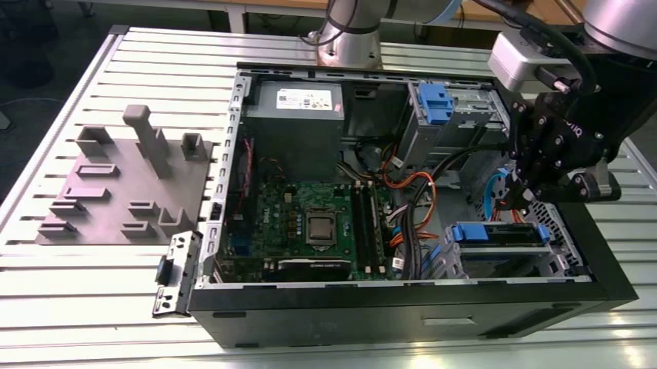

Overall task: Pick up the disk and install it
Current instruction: 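Insert the second disk wire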

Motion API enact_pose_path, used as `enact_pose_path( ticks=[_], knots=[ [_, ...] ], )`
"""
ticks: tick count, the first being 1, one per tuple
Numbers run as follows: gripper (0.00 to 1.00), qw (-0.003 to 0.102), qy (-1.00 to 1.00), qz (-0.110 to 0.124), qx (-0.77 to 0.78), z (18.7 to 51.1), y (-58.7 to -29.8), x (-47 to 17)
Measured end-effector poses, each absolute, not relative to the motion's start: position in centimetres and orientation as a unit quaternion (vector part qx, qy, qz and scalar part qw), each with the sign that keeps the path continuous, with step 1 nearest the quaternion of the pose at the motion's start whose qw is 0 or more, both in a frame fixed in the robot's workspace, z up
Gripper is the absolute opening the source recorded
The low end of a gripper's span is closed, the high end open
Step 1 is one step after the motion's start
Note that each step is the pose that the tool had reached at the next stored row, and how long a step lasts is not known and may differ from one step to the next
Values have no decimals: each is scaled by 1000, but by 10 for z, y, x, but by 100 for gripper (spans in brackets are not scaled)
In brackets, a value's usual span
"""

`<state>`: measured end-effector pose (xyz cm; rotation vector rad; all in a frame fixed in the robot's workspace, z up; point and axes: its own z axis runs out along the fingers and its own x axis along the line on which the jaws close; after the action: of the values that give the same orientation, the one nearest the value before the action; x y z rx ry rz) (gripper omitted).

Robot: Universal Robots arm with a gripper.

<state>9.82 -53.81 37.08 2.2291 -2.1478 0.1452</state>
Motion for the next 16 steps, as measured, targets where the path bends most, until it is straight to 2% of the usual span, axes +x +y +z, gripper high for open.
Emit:
enact_pose_path(
  ticks=[16],
  knots=[
    [11,21,-693,47,719,374,-528,98]
  ],
)
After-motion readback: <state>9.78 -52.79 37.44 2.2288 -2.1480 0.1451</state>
